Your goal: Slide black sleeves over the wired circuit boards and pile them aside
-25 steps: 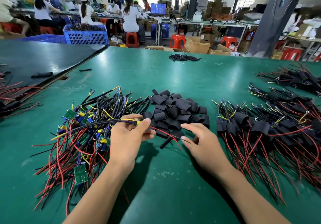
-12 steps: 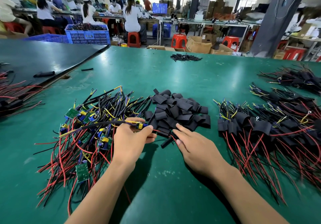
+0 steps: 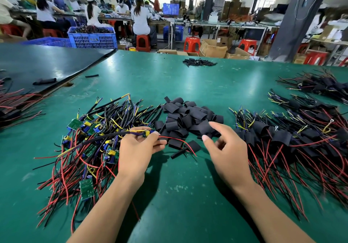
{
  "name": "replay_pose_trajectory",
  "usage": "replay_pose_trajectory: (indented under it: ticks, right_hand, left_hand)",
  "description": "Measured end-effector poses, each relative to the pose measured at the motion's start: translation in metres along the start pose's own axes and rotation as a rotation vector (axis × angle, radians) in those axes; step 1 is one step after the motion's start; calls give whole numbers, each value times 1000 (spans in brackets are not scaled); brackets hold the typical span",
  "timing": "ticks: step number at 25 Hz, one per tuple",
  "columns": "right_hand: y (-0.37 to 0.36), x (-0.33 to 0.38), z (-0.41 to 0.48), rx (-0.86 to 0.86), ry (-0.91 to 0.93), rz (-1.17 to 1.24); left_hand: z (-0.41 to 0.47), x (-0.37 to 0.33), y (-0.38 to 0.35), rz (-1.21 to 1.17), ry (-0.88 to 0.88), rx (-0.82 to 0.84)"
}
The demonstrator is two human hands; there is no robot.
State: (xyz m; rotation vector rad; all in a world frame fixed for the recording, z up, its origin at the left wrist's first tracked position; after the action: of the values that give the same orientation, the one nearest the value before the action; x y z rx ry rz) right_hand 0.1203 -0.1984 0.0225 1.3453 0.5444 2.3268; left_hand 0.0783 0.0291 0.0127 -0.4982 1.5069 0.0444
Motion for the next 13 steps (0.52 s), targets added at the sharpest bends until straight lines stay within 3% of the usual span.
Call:
replay_pose_trajectory:
  ticks: [7, 13]
  right_hand:
    - [-4, 5, -4, 285, 51, -395]
    - [-8, 4, -4, 445, 41, -198]
  left_hand:
    - [-1, -4, 4, 149, -92, -49]
    - [-4, -8, 6, 297, -96, -105]
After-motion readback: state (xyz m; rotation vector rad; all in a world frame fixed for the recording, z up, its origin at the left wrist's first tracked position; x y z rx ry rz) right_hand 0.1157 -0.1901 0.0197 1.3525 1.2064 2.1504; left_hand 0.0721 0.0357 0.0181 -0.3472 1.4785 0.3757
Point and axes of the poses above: each hand's wrist, its own z-axis towards the middle knuckle, its own y-axis out of the back of the hand, x = y × z, the point moved 5 cm from there along z, towards the middle knuckle, and after that the axes turned 10 degrees about x, right-handed, at the moved point
